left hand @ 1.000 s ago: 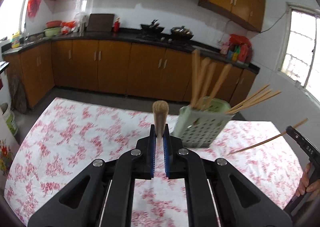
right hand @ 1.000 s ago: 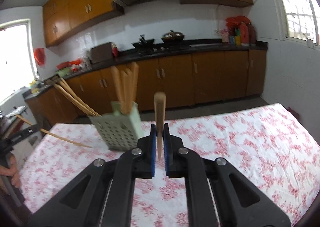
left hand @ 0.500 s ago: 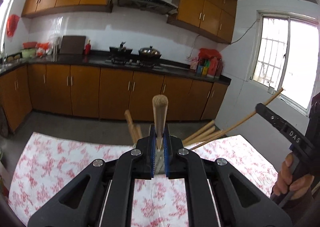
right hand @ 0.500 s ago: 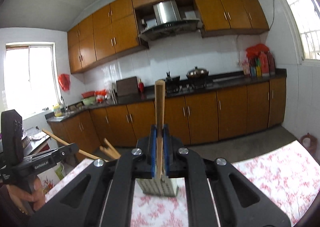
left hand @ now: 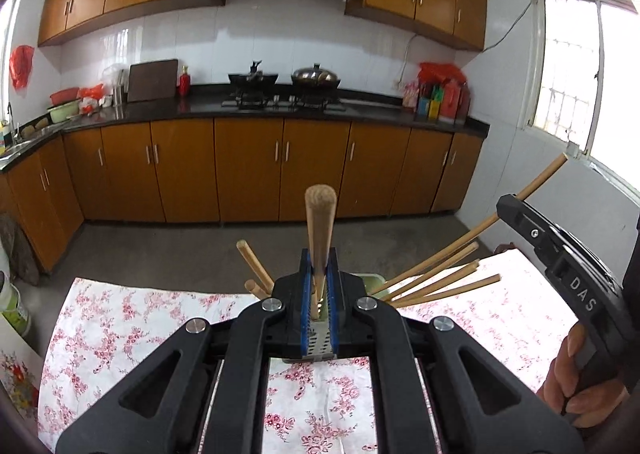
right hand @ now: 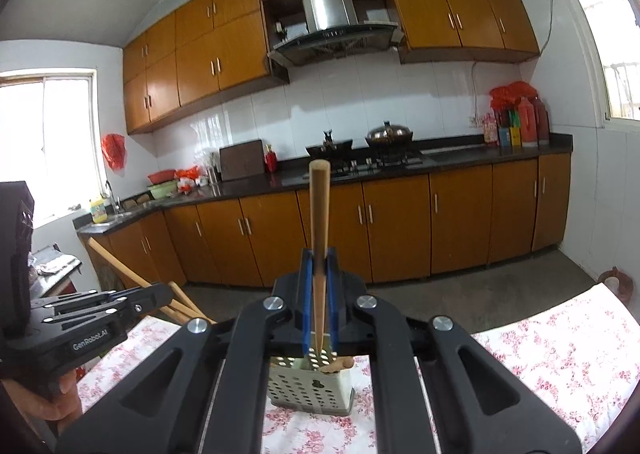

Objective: Organize utensils

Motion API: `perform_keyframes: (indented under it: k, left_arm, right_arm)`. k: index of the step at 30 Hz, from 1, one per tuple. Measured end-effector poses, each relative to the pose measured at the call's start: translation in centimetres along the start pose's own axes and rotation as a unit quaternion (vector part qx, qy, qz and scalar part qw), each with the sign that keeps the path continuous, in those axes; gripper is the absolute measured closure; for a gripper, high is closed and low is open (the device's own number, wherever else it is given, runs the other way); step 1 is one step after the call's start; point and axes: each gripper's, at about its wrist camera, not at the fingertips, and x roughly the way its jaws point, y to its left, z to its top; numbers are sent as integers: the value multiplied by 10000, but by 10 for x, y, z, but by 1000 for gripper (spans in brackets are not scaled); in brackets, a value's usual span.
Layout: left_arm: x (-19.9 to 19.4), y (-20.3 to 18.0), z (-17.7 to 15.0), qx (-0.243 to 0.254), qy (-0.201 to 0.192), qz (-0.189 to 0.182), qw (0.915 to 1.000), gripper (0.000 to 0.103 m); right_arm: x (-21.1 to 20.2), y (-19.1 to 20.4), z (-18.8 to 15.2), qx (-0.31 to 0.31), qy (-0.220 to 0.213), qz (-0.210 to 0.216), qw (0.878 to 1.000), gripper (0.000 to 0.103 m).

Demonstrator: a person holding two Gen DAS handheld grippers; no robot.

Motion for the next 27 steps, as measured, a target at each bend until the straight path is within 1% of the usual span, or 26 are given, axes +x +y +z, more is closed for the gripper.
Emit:
perform_keyframes:
  k: [2, 6, 9, 11, 12, 13, 14, 15, 16, 18, 20, 21, 22, 23, 24, 26, 27]
  left_arm:
    - [8, 0, -3, 45, 57, 79, 9999, 96]
    - [17, 6, -10, -31, 187, 15, 9998, 96]
    - [12, 13, -12, -213, 138, -162, 9995, 95]
    - [5, 18, -12, -335, 45, -284, 9990, 94]
    - [1, 21, -11, -404, -10, -336, 9986, 92]
    - [-4, 23, -11, -480, -83, -401, 9980, 86]
    - [-11, 26, -11, -552, -177, -448, 9973, 77]
    - [-14, 26, -10, -584, -233, -462, 9970, 72]
    - [-19, 27, -9, -623, -321, -494, 9963, 69]
    - [-29, 30, -9, -673, -459, -542, 9952, 67]
    - [-39, 32, -12, -690, -558, -562, 9945, 64]
    - [-45, 33, -15, -673, -616, -534, 9944, 63]
    - [-48, 33, -18, -651, -650, -498, 9945, 60]
    - [-52, 34, -22, -618, -699, -450, 9946, 55]
    - [-57, 35, -28, -577, -755, -385, 9947, 53]
    - [-64, 35, -40, -459, -848, -195, 9951, 41]
    - [-66, 36, -47, -407, -875, -101, 9953, 39]
  right_arm:
    - [8, -1, -6, 22, 96, -25, 9999, 95]
    - [22, -1, -16, 44, 324, -68, 9994, 95]
    - [19, -1, -20, 61, 318, -106, 9994, 91]
    - [13, -3, -18, 120, 261, -99, 9995, 82]
    - [9, -3, -18, 140, 231, -105, 9996, 80]
    - [5, -4, -17, 164, 194, -107, 9996, 77]
    - [1, -4, -16, 185, 158, -104, 9997, 76]
    - [-6, -5, -14, 218, 87, -97, 9997, 75]
    - [-11, -5, -14, 239, 45, -93, 9997, 71]
    - [-23, -6, -13, 281, -47, -83, 9996, 65]
    - [-35, -5, -14, 278, -132, -89, 9995, 53]
    - [-42, -3, -16, 248, -180, -119, 9995, 50]
    - [-48, -1, -19, 207, -209, -136, 9995, 45]
    - [-54, 1, -22, 168, -221, -149, 9995, 40]
    - [-60, 4, -27, 124, -225, -165, 9995, 37]
    - [-71, 10, -39, 35, -218, -178, 9996, 23]
    - [-74, 13, -44, -4, -214, -193, 9996, 20]
